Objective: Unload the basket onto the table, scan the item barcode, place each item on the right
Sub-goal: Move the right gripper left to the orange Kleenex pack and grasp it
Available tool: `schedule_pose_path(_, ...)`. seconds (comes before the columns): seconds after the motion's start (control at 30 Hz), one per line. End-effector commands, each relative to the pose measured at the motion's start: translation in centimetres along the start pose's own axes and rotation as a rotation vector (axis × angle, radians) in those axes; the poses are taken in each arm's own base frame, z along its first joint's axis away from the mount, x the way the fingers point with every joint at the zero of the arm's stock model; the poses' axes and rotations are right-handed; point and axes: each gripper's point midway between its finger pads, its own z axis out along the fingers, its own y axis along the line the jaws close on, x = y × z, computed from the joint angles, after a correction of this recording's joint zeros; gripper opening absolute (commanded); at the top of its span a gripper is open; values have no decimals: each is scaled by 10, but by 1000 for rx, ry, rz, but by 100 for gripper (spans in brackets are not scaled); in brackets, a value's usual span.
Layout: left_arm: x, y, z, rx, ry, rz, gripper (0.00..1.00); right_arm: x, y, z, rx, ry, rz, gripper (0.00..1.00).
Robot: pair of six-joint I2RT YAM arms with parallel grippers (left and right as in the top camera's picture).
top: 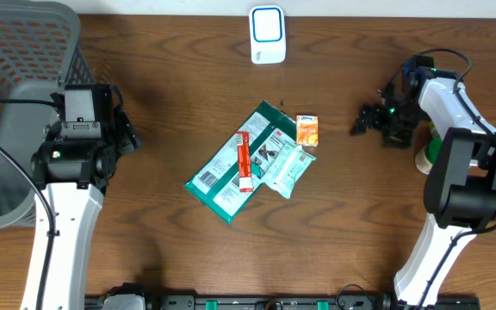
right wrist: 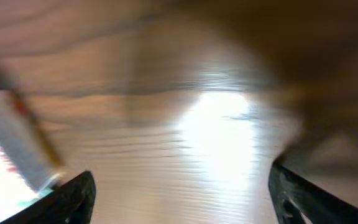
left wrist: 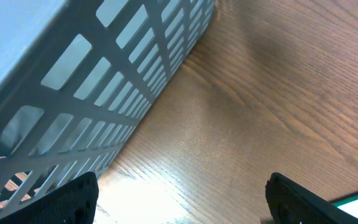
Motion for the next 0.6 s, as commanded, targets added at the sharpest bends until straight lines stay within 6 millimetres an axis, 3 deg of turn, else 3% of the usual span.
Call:
schedule_pose_path(0.0,-5,3,-3,-11,-15,1,87,8,44,8,-170,37,-29,80)
schedule_pose_path(0.2,-5,3,-3,-11,-15,1,87,8,68,16,-172,24,-58,58)
schedule_pose_path(0.43,-5,3,-3,-11,-15,1,87,0,93,23,-188,-25,-121,57)
schedule_pose_path(0.57,-5,3,-3,-11,-15,1,87,-3,95,26,-168,-46,-139,56)
